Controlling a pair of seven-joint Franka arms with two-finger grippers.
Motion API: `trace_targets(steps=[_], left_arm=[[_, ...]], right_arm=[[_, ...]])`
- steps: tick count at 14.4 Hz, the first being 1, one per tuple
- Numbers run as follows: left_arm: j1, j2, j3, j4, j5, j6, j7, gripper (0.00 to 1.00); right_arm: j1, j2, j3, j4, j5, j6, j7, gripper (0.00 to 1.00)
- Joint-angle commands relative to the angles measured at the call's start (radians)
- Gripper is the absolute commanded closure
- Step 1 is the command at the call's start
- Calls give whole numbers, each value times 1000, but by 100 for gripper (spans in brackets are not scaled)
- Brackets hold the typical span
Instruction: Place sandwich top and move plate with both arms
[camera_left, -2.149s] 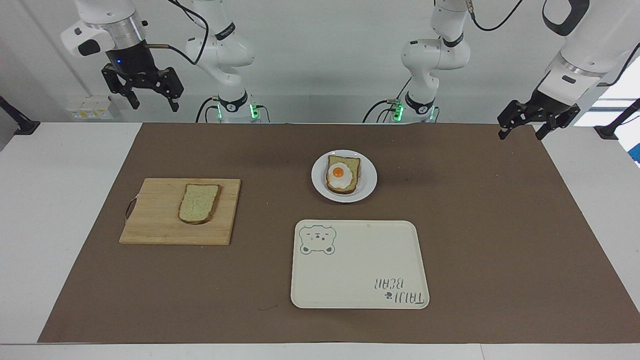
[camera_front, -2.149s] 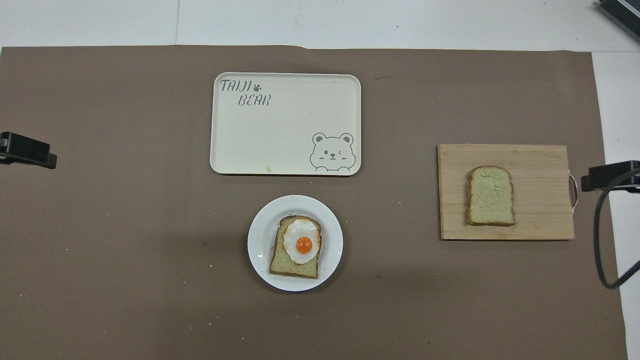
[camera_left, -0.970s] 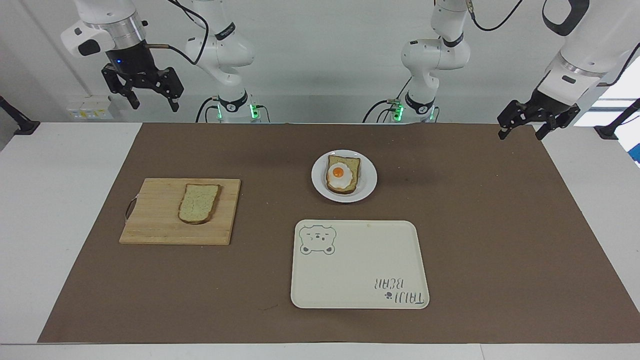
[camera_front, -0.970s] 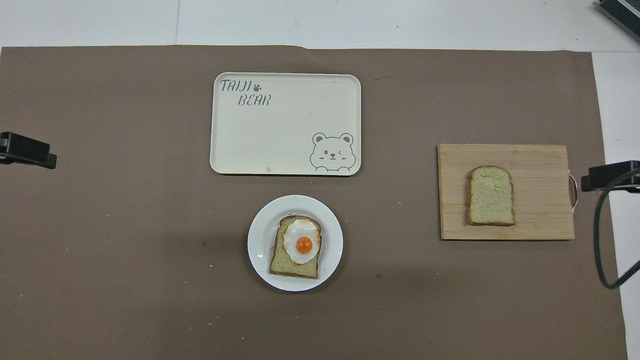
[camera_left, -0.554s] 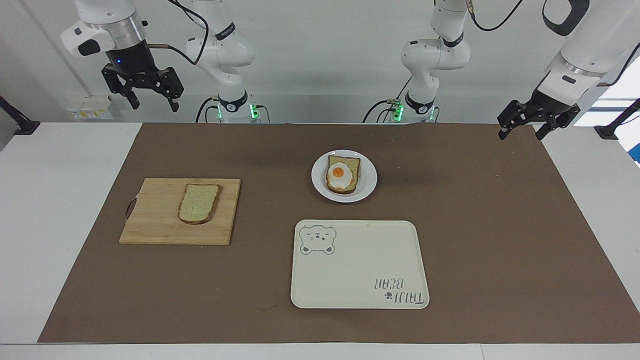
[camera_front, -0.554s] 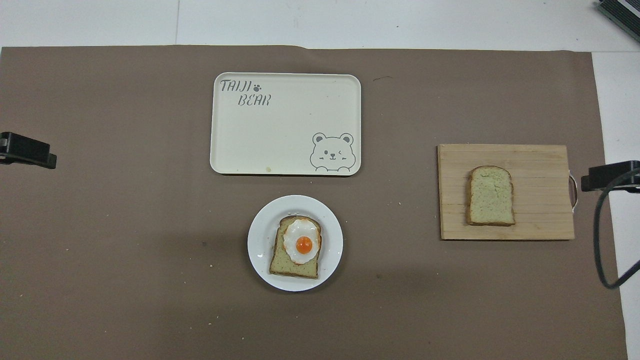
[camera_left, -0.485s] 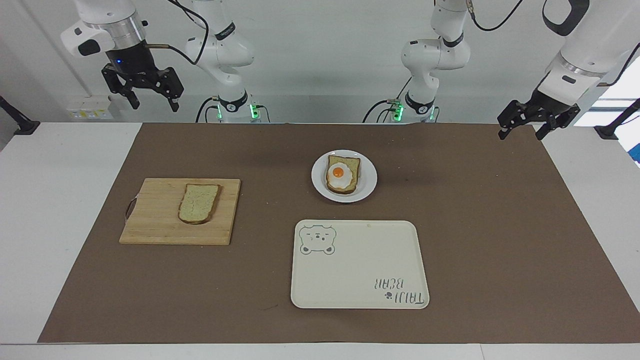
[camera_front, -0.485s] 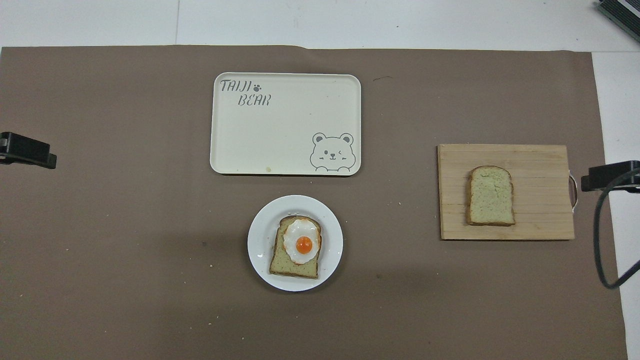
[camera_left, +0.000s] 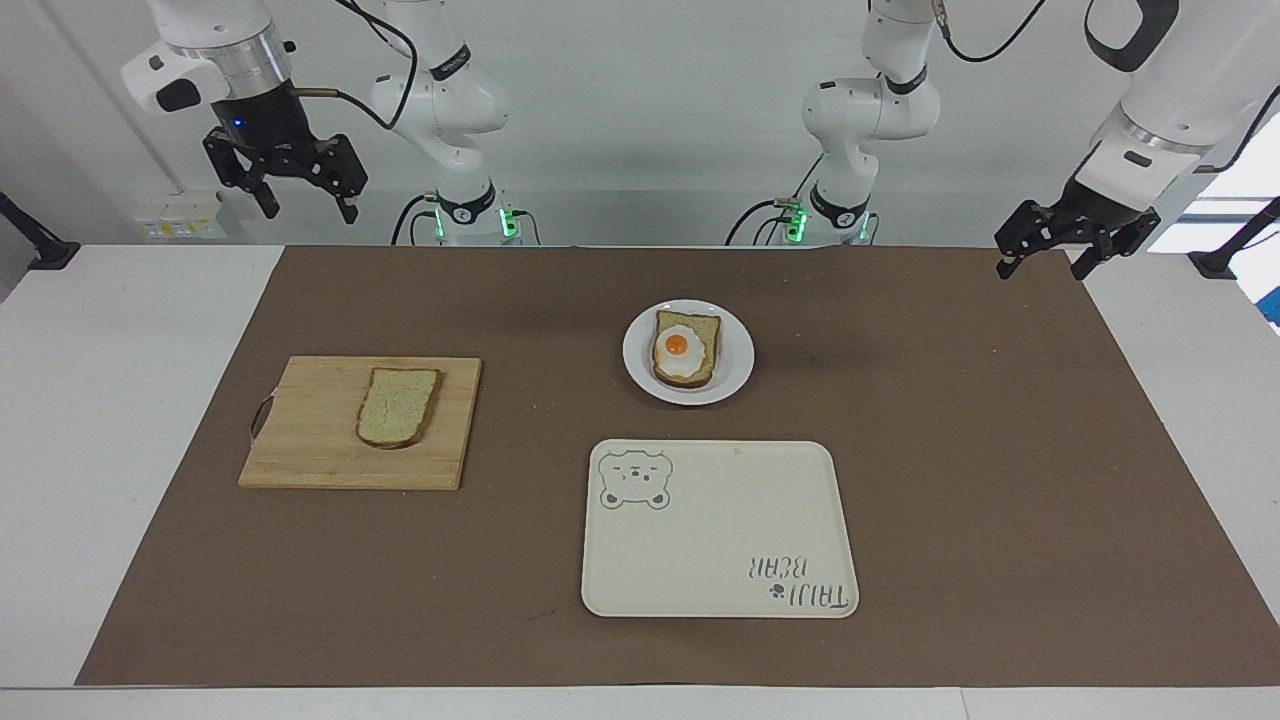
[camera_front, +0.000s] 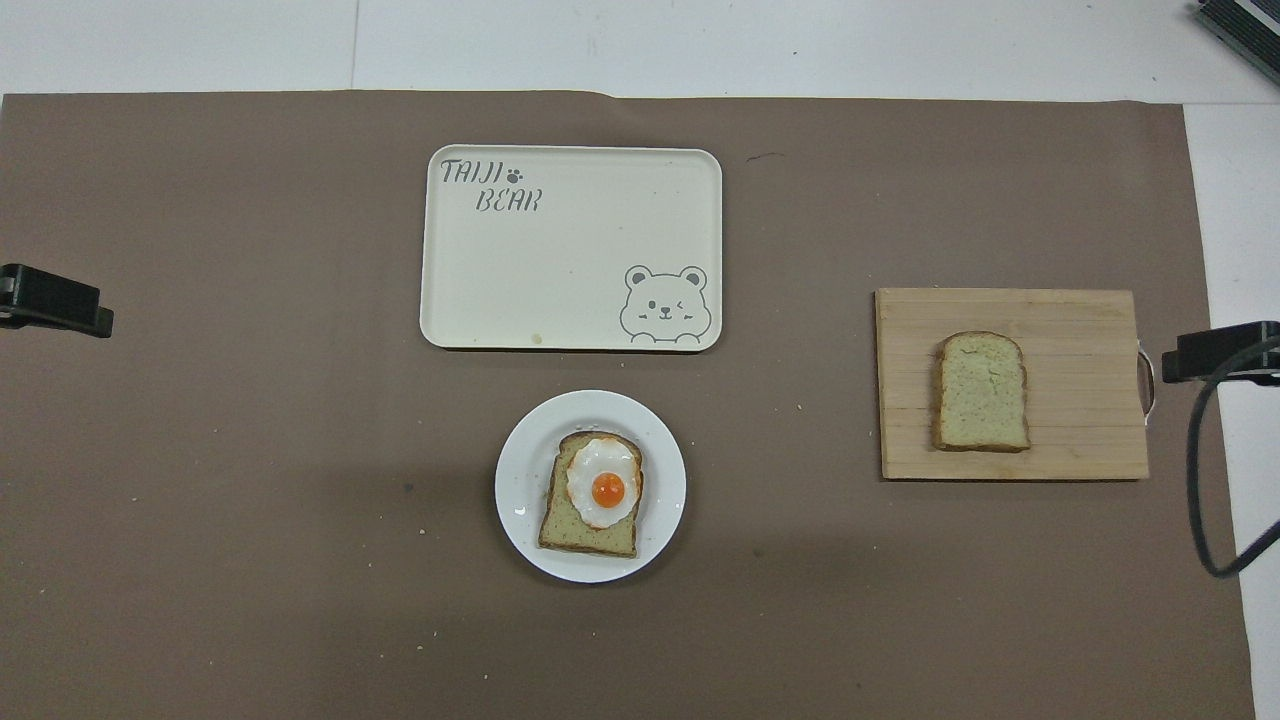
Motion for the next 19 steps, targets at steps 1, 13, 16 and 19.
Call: trace_targets(steps=[1,13,16,19], left_arm=[[9,-7,-5,4,7,-19,3,0],[9,-7,-5,4,7,-21,3,0],[9,-7,-5,4,7,-19,3,0],[9,-7,-8,4,7,-19,3,0]], right_arm=[[-17,-6,5,-9,17,-6,-32,0],[-20,3,5,-75,19,89,-32,0],[-23,12,5,-107,20,181,-32,0],[-40,38,5,-164,22,268,-32,0]])
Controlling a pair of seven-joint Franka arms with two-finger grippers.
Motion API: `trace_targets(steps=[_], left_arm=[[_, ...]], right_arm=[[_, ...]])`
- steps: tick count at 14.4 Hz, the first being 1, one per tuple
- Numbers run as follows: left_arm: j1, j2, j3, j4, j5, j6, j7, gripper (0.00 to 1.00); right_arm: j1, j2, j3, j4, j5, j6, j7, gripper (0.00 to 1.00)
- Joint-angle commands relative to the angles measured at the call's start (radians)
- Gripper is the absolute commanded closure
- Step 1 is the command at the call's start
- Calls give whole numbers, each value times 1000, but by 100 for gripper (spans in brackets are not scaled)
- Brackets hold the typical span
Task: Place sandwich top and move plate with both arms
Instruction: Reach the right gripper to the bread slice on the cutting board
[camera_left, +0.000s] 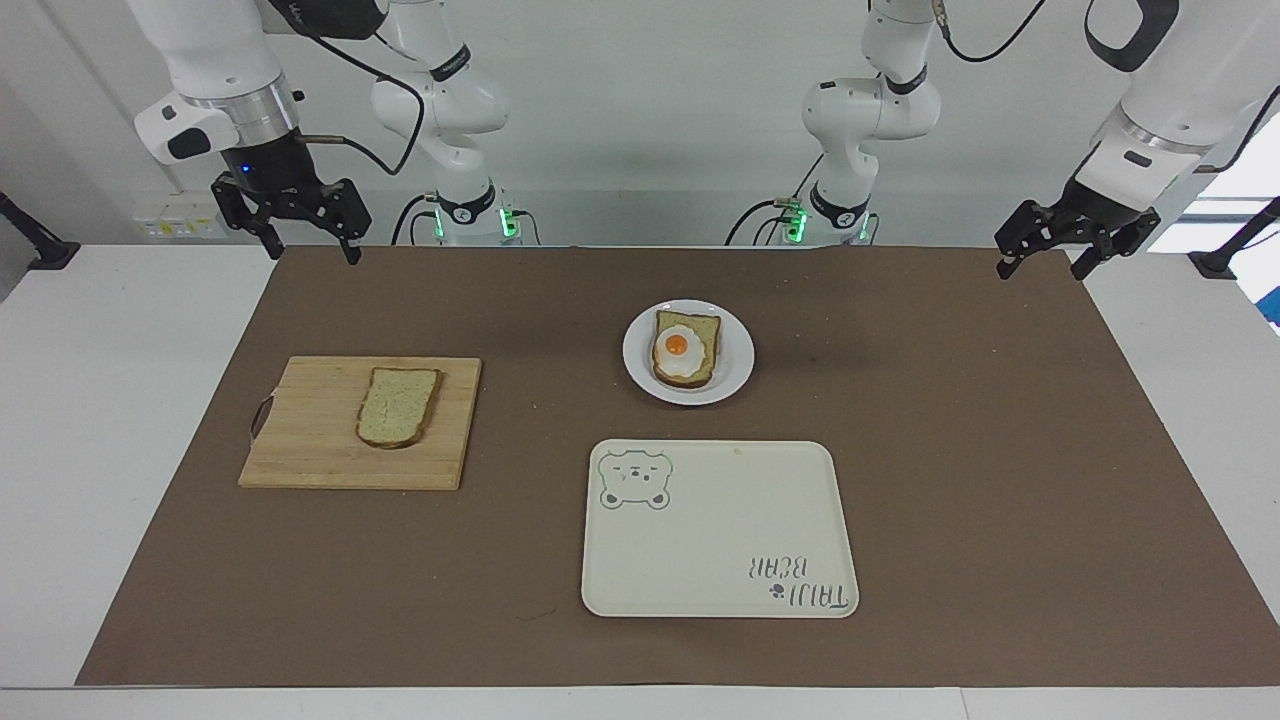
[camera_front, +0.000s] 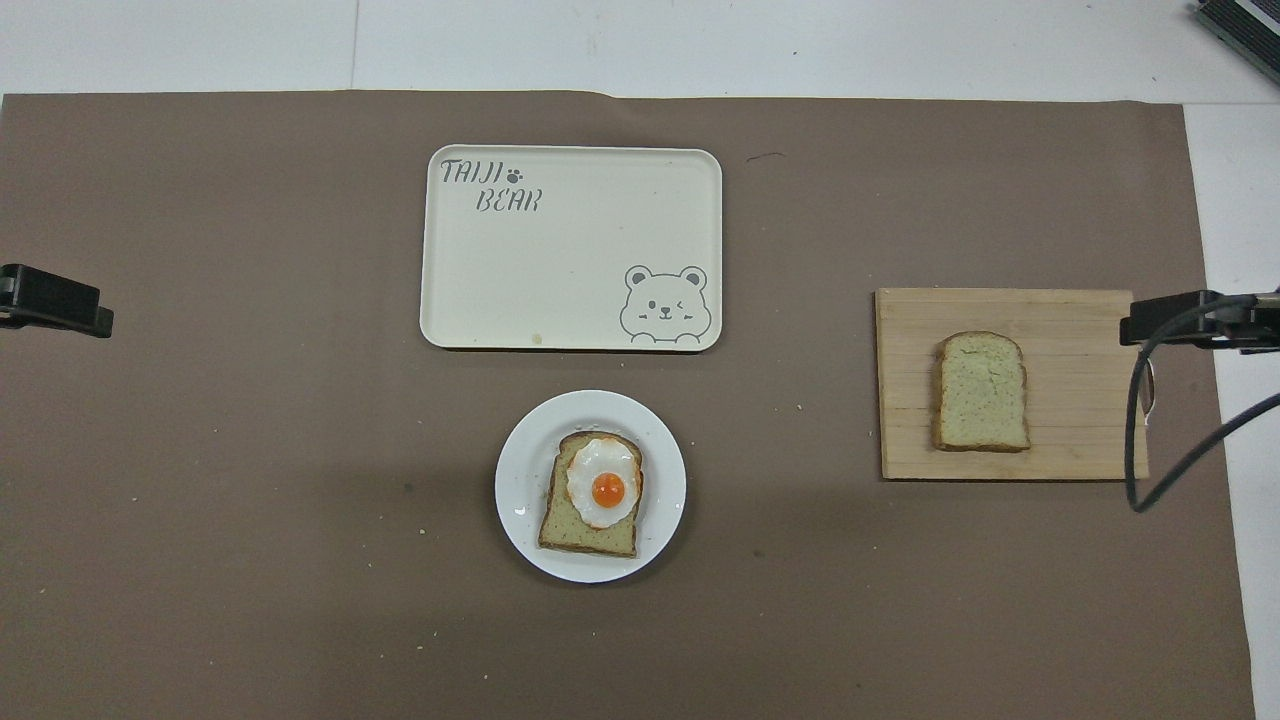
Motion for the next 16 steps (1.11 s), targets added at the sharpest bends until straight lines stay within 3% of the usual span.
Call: trace_targets(steps=[1,7,16], left_arm=[[9,-7,-8,4,7,-19,3,0],[9,-7,-8,4,7,-19,3,0],[9,-7,-5,4,7,-21,3,0]], right_arm=[[-33,30,5,-50,23,88,-32,0],[-62,147,5,-80,81,211,-65,0],[-138,158,5,-340,147,419,-254,0]])
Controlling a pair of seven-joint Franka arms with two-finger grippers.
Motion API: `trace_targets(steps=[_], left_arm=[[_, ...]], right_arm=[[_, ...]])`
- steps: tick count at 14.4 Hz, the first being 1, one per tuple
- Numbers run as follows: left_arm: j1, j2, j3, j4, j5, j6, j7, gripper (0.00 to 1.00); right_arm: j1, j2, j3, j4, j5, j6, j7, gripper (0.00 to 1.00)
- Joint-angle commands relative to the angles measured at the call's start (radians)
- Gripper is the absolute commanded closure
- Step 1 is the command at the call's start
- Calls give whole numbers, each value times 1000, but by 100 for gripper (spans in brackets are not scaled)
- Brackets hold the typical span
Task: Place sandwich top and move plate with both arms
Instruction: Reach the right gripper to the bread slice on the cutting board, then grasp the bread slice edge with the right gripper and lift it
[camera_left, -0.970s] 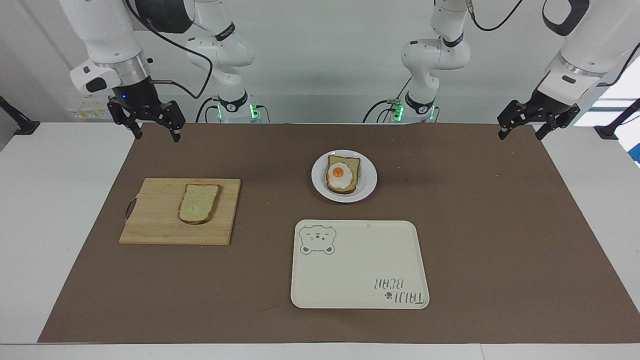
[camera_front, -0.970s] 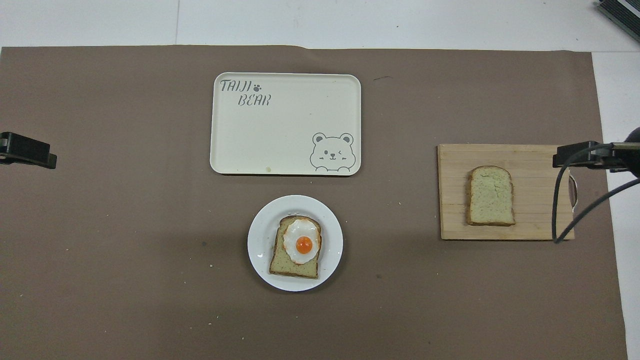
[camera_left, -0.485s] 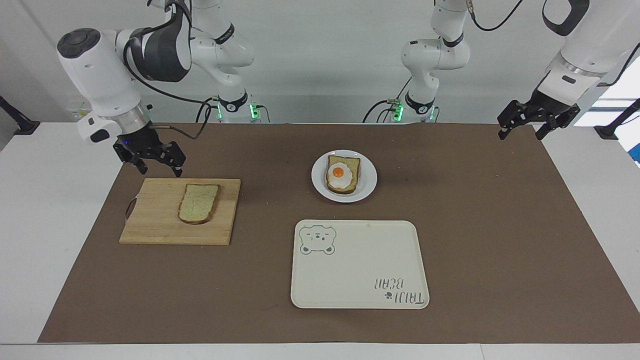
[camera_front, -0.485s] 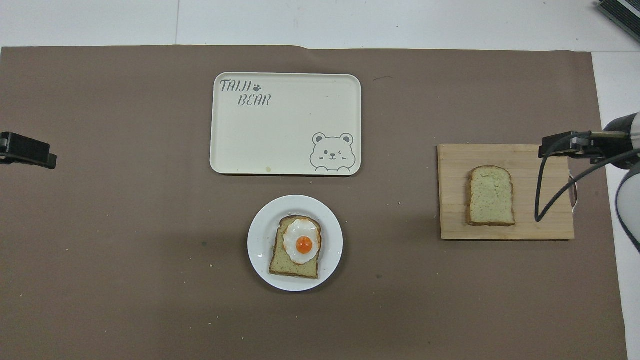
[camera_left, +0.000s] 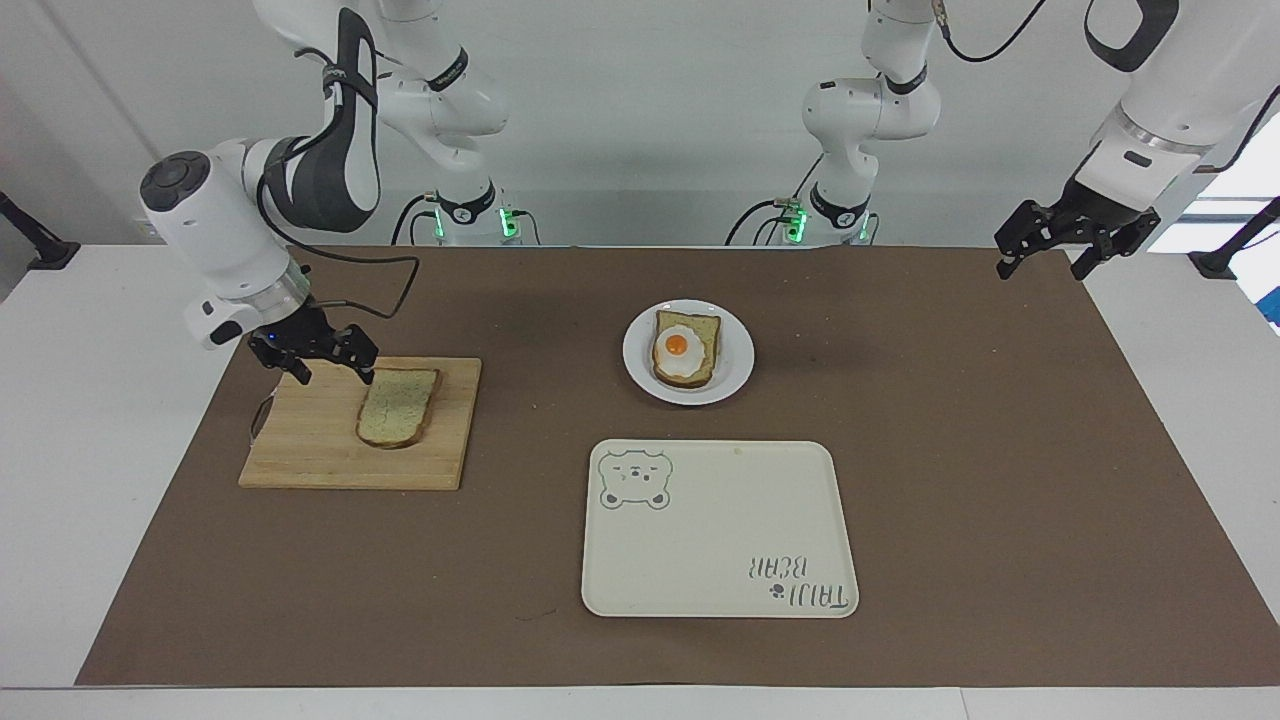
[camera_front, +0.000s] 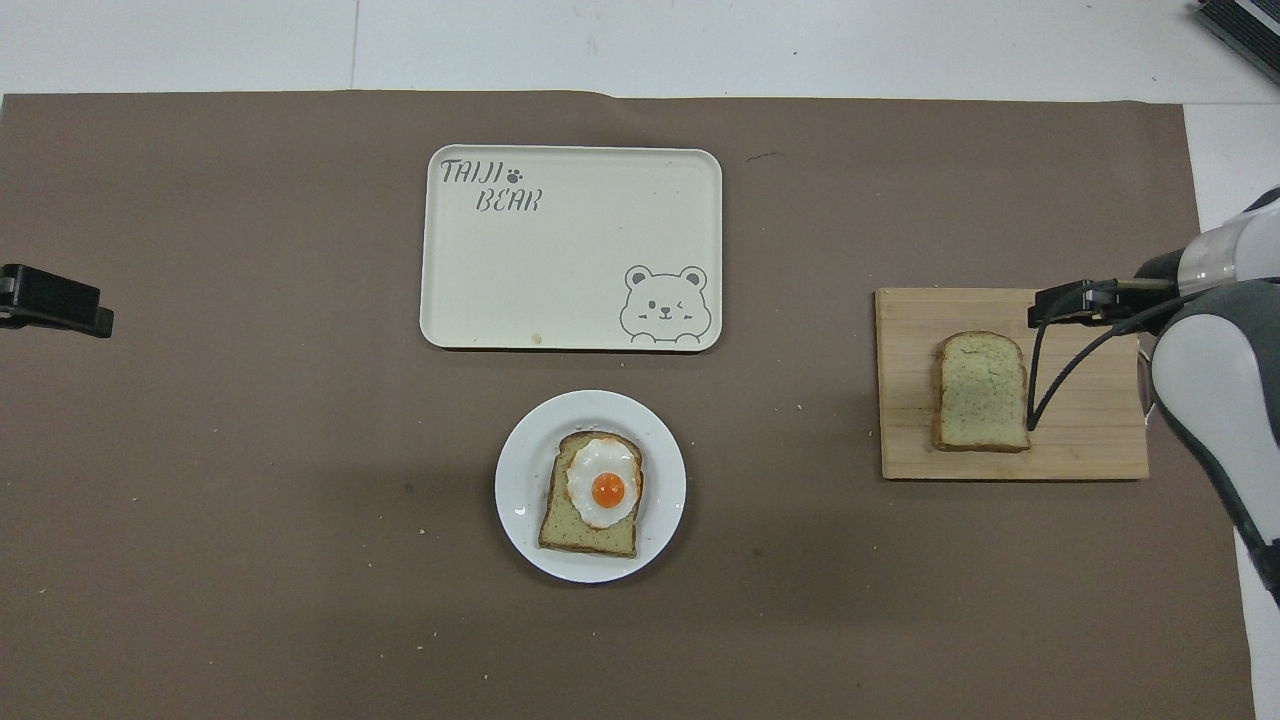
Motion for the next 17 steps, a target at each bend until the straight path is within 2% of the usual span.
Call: trace_targets(steps=[1,5,9,12,17], left_arm=[[9,-7,-5,4,7,-19,3,0],[9,-7,-5,4,7,-21,3,0],[9,-7,-8,4,7,-21,3,0],[9,-7,-8,4,7,-19,3,0],[9,-7,-8,4,7,-19,3,0]], right_arm=[[-32,-13,8,-87,43,80,-45,0],[-36,2,8,-175,57,177,-48,0],[-47,40,8,-184,67,211,-55,0],[-56,69,8,-190,132,219,-98,0],[-56,82,8,-213,133,240,-105,0]])
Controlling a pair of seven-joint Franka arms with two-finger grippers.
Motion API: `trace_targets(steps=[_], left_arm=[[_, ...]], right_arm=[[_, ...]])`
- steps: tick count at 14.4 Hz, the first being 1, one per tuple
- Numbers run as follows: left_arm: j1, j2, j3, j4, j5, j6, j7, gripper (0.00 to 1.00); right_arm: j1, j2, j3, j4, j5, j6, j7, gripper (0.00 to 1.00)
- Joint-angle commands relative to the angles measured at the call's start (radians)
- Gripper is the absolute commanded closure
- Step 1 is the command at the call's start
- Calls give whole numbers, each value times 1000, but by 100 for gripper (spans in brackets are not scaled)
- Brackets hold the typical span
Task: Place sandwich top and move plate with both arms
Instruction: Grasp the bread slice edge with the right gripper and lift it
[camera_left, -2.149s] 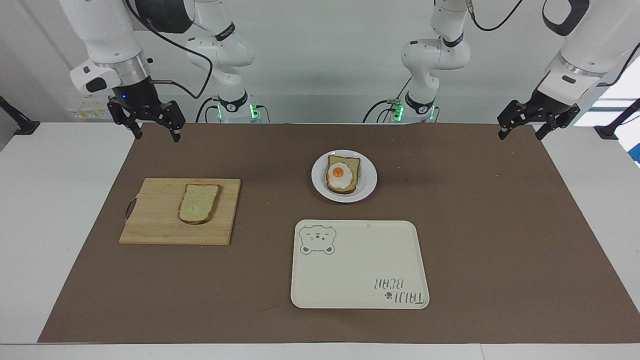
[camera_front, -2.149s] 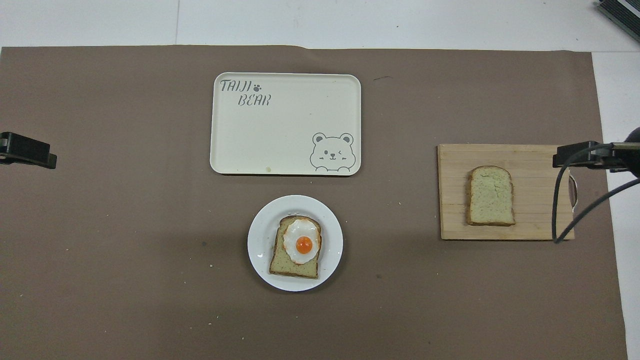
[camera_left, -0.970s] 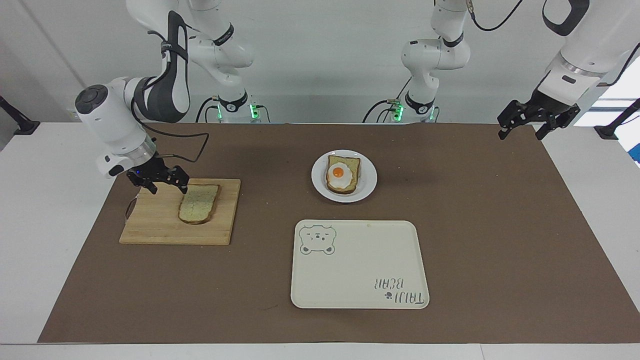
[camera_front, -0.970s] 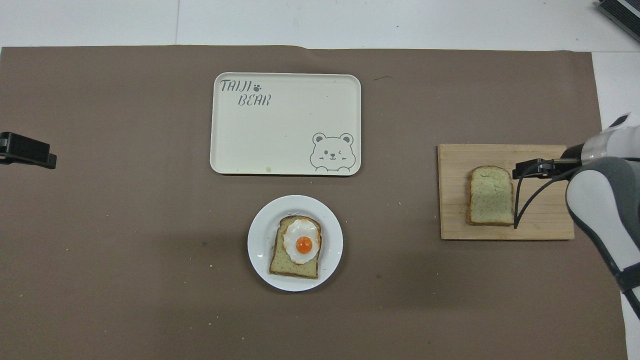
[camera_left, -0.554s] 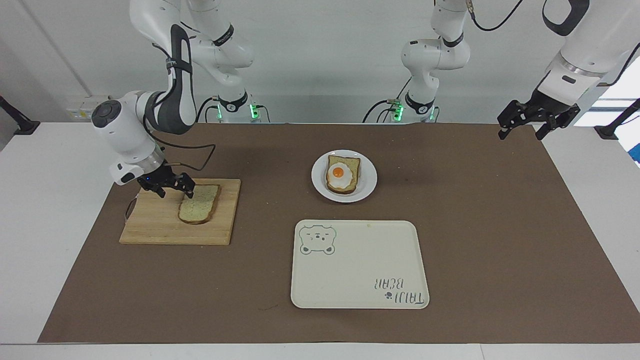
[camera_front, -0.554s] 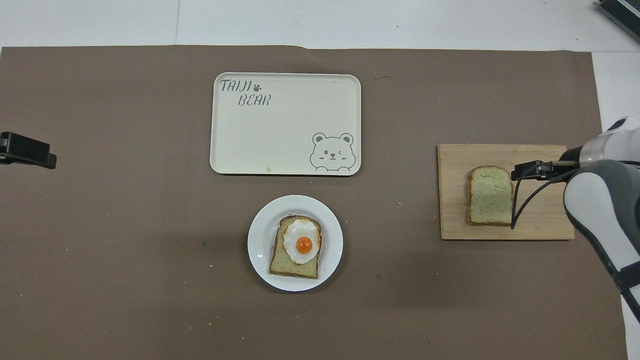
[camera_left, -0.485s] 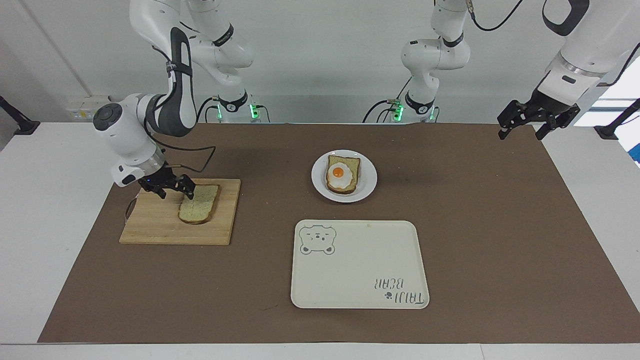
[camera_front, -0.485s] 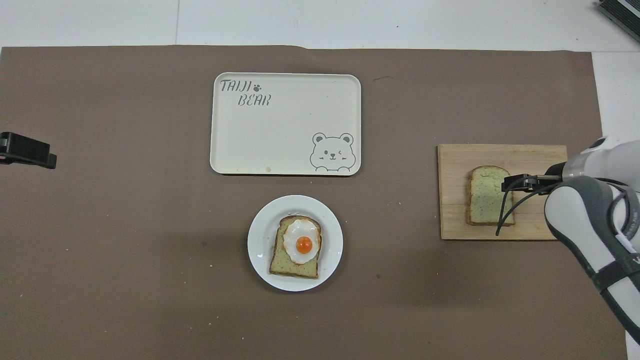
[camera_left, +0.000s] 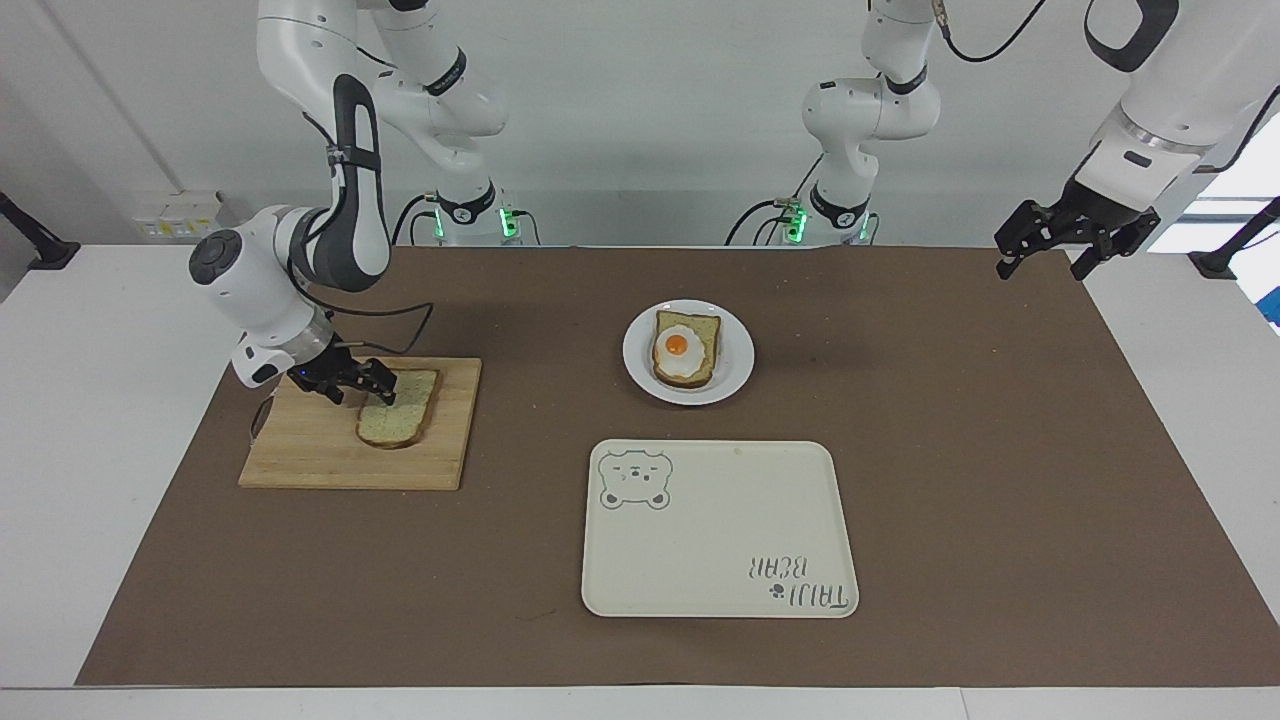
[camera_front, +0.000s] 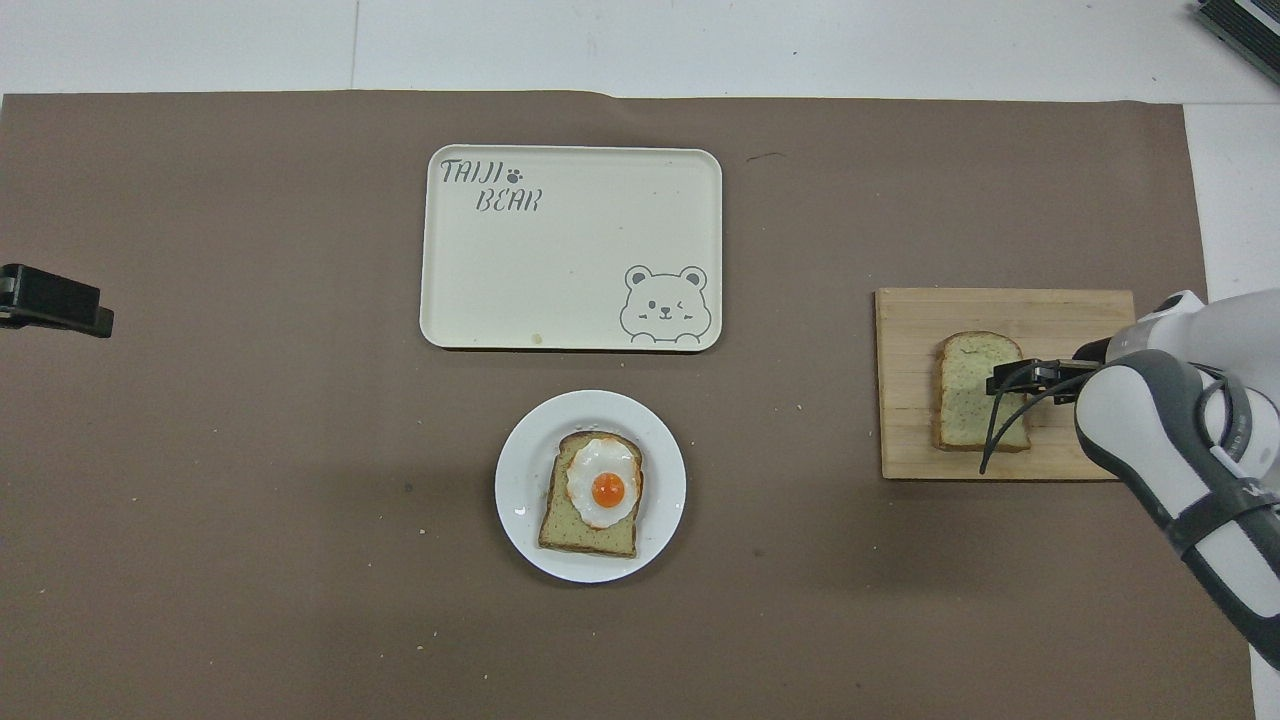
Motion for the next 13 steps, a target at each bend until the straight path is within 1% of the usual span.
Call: trace_targets(steps=[1,2,4,5,6,8,9,10,13], left_arm=[[9,-7,-5,4,7,-19,3,0],[9,-7,-5,4,7,-20,3,0],[9,-7,-8,4,7,-20,3,0],[9,-7,-8,4,7,-21,3,0],[9,-7,-5,4,7,-19,3,0],[9,-7,-5,4,7,-19,3,0],[9,-7,-8,4,7,-19,3,0],[9,-7,-5,4,7,-19,3,0],[9,-7,-5,4,7,-19,3,0]], right_arm=[[-13,-5,9,-41,35,54,-55,0],[-13,-4,9,-46,35,66,-73,11],[-14,-4,9,-49,35,68,-96,39],[-14,-4,9,-49,35,68,-96,47],[-14,-4,9,-49,35,68,-96,52],[-14,-4,9,-47,35,68,-96,67],[-13,-2,9,-47,35,68,-96,80],[-14,-2,9,-47,35,68,-92,99],[-13,-1,9,-46,35,63,-58,100]])
